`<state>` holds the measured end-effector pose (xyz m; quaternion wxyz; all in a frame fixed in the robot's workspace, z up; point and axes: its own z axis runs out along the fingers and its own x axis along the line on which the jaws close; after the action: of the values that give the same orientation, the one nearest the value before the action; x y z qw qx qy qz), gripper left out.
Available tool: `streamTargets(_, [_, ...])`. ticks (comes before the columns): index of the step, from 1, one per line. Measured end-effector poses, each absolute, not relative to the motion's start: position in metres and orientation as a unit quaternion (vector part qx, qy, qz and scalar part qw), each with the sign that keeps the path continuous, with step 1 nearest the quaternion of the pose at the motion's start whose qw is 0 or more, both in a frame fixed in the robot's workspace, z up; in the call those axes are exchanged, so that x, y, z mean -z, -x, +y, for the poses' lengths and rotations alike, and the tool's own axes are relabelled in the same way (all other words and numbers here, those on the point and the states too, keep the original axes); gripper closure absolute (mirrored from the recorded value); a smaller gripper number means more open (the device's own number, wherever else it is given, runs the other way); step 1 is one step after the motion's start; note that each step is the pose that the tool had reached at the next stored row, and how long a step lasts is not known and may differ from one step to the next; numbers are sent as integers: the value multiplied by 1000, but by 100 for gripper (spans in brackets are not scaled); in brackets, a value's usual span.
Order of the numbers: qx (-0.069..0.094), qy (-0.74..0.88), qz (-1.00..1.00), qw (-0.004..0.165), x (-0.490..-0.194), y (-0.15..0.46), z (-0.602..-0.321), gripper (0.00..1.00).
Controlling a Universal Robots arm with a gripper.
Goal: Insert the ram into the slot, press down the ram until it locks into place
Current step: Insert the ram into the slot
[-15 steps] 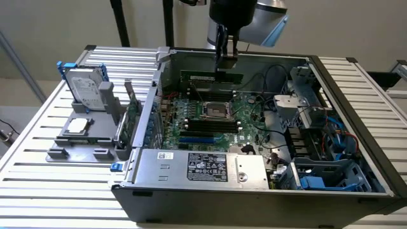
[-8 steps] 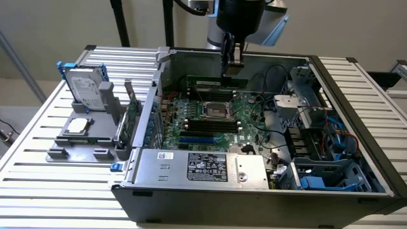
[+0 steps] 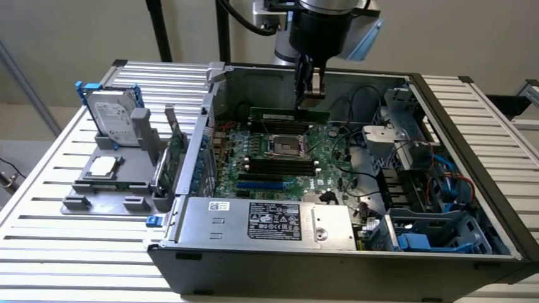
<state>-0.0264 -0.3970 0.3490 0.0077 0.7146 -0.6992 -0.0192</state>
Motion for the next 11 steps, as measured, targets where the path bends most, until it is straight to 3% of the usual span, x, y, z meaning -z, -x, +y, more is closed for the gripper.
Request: streamTargets(11, [19, -716, -698, 8, -329, 26, -404, 87])
